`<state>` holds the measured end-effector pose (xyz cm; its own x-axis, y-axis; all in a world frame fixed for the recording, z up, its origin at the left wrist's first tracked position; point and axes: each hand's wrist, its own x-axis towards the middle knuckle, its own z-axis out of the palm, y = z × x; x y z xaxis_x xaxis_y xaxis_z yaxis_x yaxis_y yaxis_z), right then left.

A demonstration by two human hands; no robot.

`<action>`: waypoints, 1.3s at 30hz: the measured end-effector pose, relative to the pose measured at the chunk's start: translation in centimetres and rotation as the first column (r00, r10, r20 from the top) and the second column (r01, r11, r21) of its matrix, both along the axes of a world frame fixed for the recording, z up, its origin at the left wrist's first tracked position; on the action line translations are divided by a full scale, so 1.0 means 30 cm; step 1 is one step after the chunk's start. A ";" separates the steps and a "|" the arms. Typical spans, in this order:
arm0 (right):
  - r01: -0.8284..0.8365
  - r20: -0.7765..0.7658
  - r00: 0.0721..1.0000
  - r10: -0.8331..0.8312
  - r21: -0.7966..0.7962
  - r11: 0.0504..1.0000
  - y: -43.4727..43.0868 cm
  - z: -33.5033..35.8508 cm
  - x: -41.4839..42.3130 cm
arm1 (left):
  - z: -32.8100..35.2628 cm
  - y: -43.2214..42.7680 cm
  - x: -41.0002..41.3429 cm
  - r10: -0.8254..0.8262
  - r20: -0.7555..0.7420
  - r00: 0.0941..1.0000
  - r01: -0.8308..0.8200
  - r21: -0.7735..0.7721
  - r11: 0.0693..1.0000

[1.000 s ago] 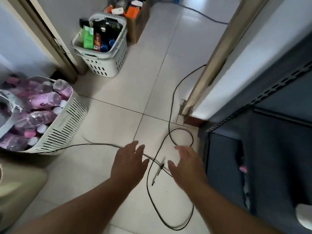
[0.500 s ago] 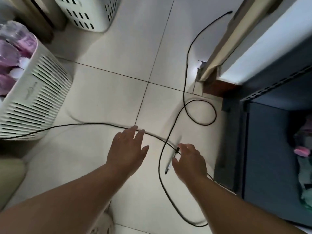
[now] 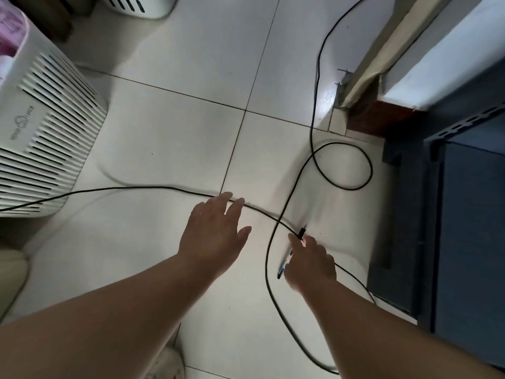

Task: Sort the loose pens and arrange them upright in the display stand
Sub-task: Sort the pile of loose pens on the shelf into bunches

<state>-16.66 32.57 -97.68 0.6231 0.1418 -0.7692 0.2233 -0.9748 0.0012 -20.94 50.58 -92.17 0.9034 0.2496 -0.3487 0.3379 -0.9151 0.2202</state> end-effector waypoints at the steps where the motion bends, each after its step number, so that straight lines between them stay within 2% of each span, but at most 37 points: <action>1: -0.015 -0.014 1.000 0.015 -0.018 1.000 0.001 -0.011 -0.003 | -0.006 -0.003 -0.002 -0.002 -0.006 1.000 0.002 0.003 1.000; 4: -0.018 -0.038 0.999 0.016 -0.029 0.999 0.002 -0.039 -0.009 | -0.020 -0.010 0.000 0.010 -0.001 1.000 -0.010 -0.025 1.000; 7: 0.043 0.003 0.999 -0.043 0.013 0.999 0.001 -0.059 -0.006 | -0.037 -0.009 0.004 -0.009 0.002 1.000 0.009 -0.025 1.000; 12: 0.289 0.053 0.952 -0.302 0.174 0.941 -0.012 -0.072 -0.002 | -0.048 -0.032 -0.017 -0.043 -0.026 0.999 0.043 -0.005 0.999; 14: 0.316 0.079 0.937 -0.341 0.228 0.921 -0.025 -0.057 -0.002 | -0.046 -0.045 -0.029 -0.031 -0.042 0.999 0.030 -0.017 0.999; 16: 0.266 0.111 0.946 -0.305 0.273 0.925 -0.026 -0.007 0.008 | -0.017 -0.061 -0.026 -0.038 -0.025 0.999 0.039 0.023 0.999; 18: 0.260 0.124 0.940 -0.317 0.338 0.904 -0.017 0.071 0.021 | 0.053 -0.088 -0.021 -0.020 0.001 1.000 0.020 -0.005 1.000; 22: 0.247 0.160 0.915 -0.370 0.503 0.828 0.025 0.306 0.066 | 0.215 -0.140 0.006 0.034 0.034 0.999 -0.032 -0.059 0.998; 27: 0.145 0.261 0.884 -0.388 0.637 0.757 0.087 0.737 0.139 | 0.527 -0.182 0.054 0.079 0.078 0.994 -0.075 -0.046 0.996; 31: 0.097 0.311 0.847 -0.431 0.707 0.700 0.138 1.130 0.182 | 0.908 -0.165 0.098 0.100 0.200 0.975 -0.080 -0.105 0.991; 36: 0.024 0.357 0.777 -0.518 0.806 0.591 0.205 1.613 0.200 | 1.323 -0.090 0.109 0.110 0.366 0.924 -0.095 -0.058 0.994; 39: -0.042 0.399 0.748 -0.530 0.826 0.563 0.219 1.884 0.181 | 1.586 -0.077 0.108 0.102 0.418 0.903 -0.072 -0.087 0.994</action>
<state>-11.23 39.14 -41.15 0.9696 0.2374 0.0589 0.2069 -0.6677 -0.7151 -17.71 48.28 -44.58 0.9454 0.3234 0.0405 0.2775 -0.8640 0.4200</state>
